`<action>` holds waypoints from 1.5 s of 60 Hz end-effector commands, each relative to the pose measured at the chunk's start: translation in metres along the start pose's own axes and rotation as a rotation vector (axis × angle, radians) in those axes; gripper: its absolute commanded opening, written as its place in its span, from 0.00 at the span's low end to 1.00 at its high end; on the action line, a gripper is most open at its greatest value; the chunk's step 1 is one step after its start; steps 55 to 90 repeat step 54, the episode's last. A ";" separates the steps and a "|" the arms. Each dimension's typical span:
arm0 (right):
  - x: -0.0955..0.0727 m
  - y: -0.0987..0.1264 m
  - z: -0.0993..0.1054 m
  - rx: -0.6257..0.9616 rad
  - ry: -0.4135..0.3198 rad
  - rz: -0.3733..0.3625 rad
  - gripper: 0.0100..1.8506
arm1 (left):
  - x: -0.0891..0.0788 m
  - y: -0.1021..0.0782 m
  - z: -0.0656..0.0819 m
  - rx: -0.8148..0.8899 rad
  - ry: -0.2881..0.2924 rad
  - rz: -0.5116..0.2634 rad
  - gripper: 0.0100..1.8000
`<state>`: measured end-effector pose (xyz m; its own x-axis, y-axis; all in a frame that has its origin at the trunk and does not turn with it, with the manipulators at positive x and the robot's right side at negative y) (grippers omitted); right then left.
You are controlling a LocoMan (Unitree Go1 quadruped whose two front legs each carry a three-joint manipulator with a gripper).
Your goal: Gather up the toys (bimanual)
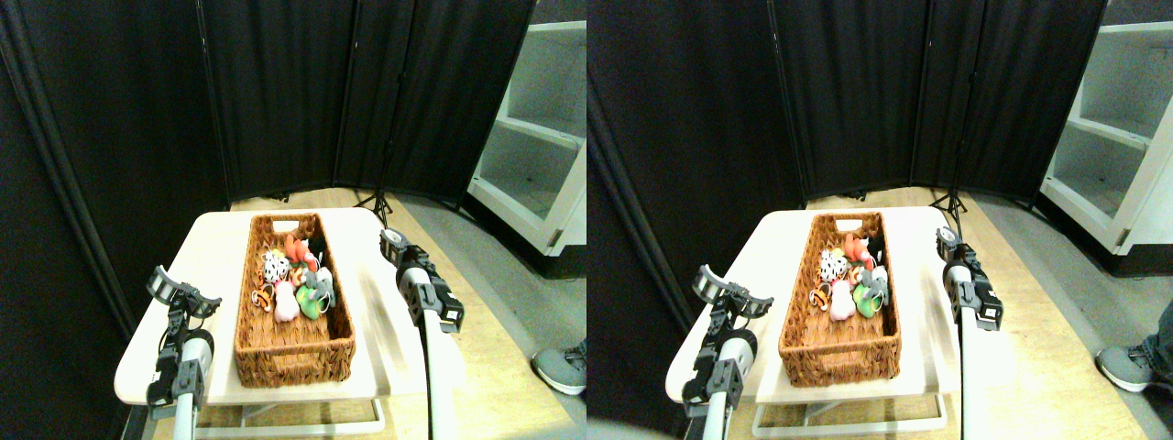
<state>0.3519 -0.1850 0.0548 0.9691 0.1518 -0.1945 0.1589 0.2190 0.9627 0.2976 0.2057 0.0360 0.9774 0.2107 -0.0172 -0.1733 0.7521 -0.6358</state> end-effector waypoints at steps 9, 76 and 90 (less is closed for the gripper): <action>-0.002 0.010 -0.002 -0.011 0.013 0.055 0.00 | 0.003 -0.004 -0.001 -0.034 0.022 -0.046 0.56; 0.000 0.012 -0.005 0.033 0.011 0.063 0.00 | 0.001 0.001 0.004 -0.009 0.014 -0.016 0.74; 0.000 0.012 -0.005 0.033 0.011 0.063 0.00 | 0.001 0.001 0.004 -0.009 0.014 -0.016 0.74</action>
